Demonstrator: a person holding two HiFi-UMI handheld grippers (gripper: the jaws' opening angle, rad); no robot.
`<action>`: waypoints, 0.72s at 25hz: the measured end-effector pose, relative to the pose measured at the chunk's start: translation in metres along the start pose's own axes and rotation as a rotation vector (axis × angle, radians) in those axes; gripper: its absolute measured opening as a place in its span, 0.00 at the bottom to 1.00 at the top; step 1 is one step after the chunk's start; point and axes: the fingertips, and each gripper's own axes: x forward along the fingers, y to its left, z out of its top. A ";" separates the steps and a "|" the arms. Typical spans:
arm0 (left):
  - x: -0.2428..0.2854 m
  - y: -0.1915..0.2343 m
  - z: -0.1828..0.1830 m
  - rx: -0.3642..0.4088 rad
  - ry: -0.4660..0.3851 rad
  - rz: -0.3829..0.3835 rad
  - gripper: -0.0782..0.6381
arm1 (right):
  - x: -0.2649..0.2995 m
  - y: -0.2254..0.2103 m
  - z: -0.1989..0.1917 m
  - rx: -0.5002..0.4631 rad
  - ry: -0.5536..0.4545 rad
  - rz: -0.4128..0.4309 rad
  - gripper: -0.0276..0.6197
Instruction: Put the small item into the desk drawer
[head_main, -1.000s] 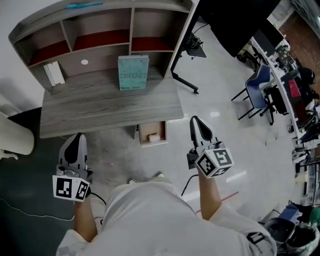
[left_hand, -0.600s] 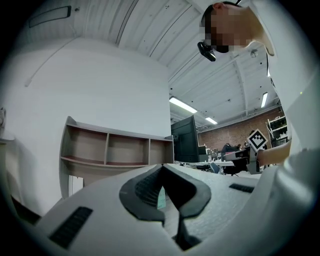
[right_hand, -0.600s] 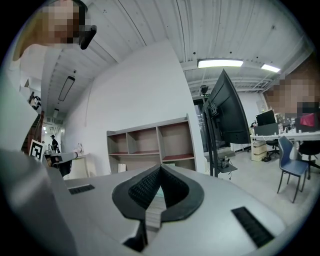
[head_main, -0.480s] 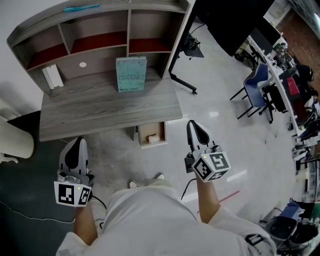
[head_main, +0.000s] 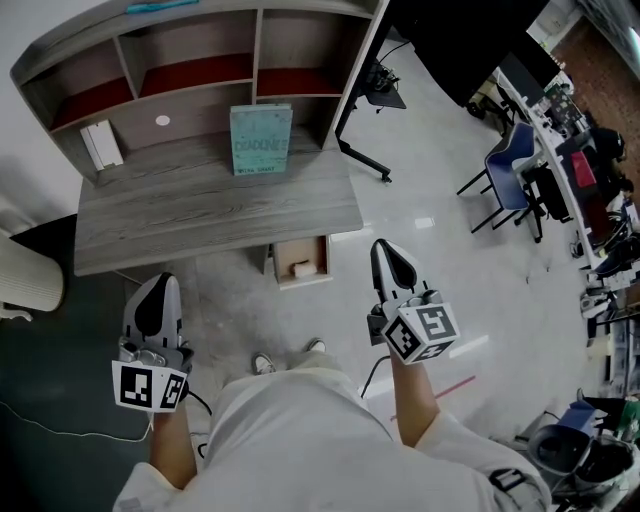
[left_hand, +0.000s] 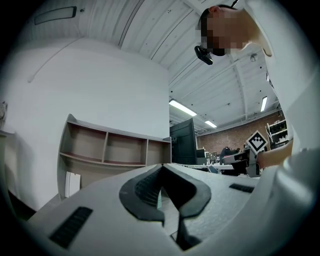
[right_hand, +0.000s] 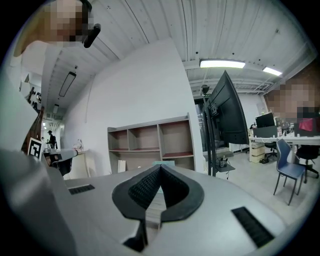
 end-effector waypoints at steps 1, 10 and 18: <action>-0.001 -0.001 -0.001 -0.003 0.000 -0.001 0.12 | -0.001 0.002 -0.001 -0.002 0.002 0.003 0.04; -0.006 -0.004 -0.002 -0.012 -0.010 -0.001 0.12 | -0.006 0.008 0.000 -0.017 0.004 0.011 0.04; -0.015 -0.008 -0.003 -0.011 -0.019 0.001 0.12 | -0.010 0.016 -0.004 -0.017 -0.001 0.024 0.04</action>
